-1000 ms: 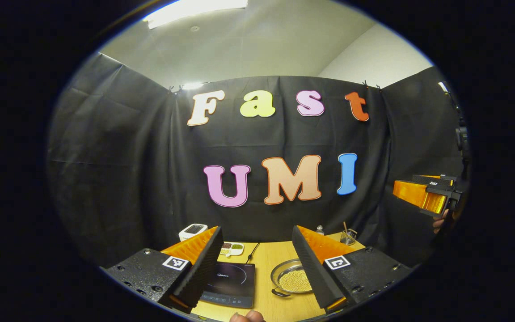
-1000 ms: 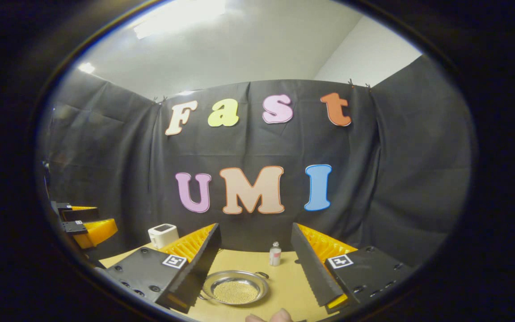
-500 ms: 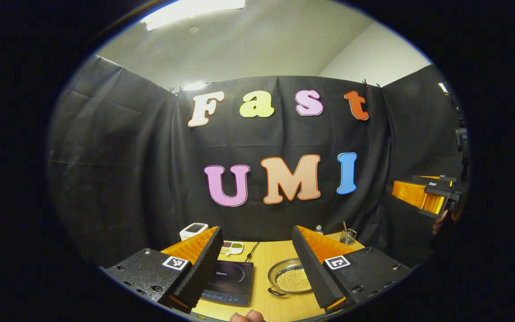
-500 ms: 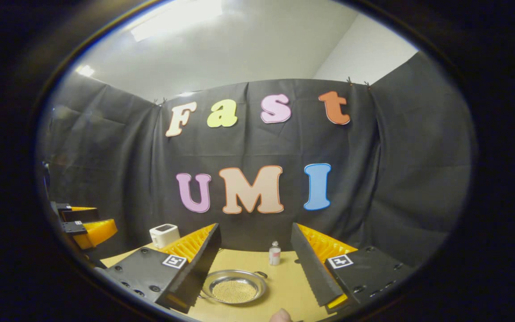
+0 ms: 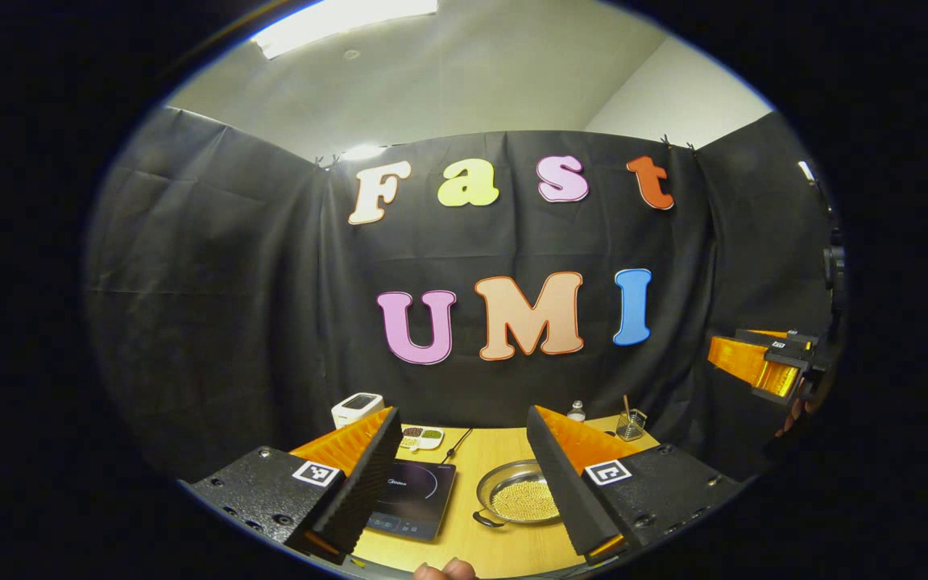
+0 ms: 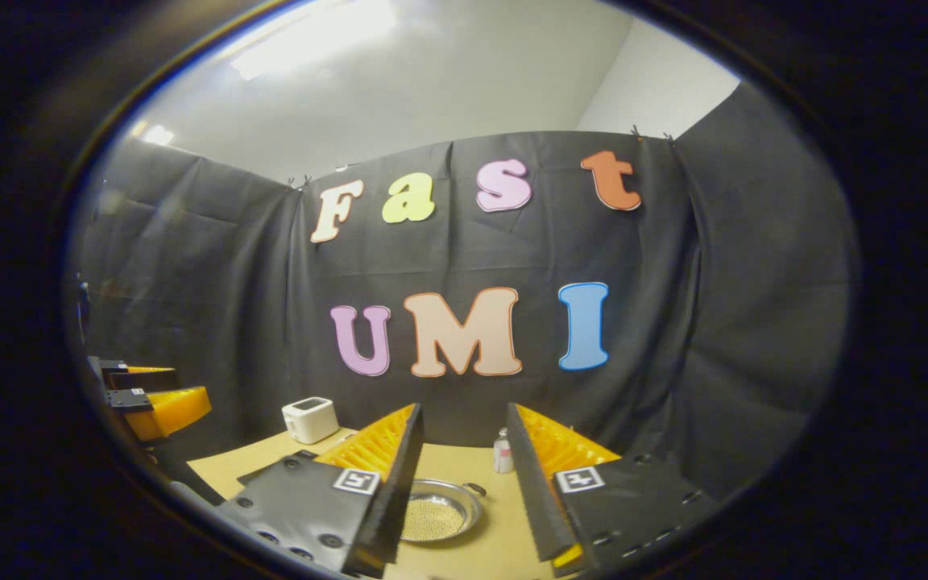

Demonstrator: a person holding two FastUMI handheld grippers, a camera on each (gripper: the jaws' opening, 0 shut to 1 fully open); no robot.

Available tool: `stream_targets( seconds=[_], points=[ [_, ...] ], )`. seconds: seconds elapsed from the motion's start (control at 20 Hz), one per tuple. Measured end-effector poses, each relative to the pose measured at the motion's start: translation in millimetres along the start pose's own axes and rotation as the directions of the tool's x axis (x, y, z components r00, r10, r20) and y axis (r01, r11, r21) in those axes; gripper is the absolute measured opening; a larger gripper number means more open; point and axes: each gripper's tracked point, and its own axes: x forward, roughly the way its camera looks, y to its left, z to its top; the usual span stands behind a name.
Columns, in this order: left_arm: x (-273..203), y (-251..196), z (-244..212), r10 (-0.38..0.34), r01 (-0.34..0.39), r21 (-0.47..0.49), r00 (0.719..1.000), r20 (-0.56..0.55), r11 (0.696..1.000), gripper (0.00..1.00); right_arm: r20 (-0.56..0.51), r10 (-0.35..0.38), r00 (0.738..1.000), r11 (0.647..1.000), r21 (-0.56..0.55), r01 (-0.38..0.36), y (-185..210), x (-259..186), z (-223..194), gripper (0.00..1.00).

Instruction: First push the handle of the pot to place it horizontally, then grasp the pot with both hands and set it on the induction cooktop.

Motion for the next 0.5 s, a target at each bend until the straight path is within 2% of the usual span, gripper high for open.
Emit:
stream_targets(
  seconds=[0.05,0.2,0.25,0.35,0.4,0.5],
  points=[
    [-2.6,-4.2,-2.4,0.002,-0.002,-0.006,1.0,-0.011,1.0,0.95,-0.006,-0.006,1.0,1.0,0.004,0.006,-5.3,0.8,-4.4,0.53],
    [-8.9,-10.0,-3.4,0.003,-0.003,0.012,1.0,-0.023,1.0,0.93,0.006,-0.002,1.0,1.0,0.002,0.002,-9.2,2.5,-8.0,0.17],
    [-10.9,-7.9,-4.8,0.011,-0.01,0.022,1.0,-0.027,1.0,0.94,0.007,0.029,1.0,1.0,-0.001,-0.029,-0.3,-0.1,-13.8,0.14],
    [-14.1,-6.0,-3.3,0.024,-0.023,0.017,0.999,-0.03,1.0,0.95,-0.025,0.034,0.999,0.999,-0.035,-0.035,-2.4,1.5,-27.1,0.02],
    [-14.9,-5.0,-4.7,0.028,-0.027,0.011,0.999,-0.032,1.0,0.95,-0.051,0.057,0.997,0.998,-0.029,-0.059,1.5,1.2,-34.3,0.04],
    [-15.1,-0.1,-9.8,0.032,-0.032,0.013,0.998,-0.044,0.999,0.95,-0.094,0.062,0.994,0.998,0.008,-0.061,6.1,2.1,-49.4,0.0]
  ],
)
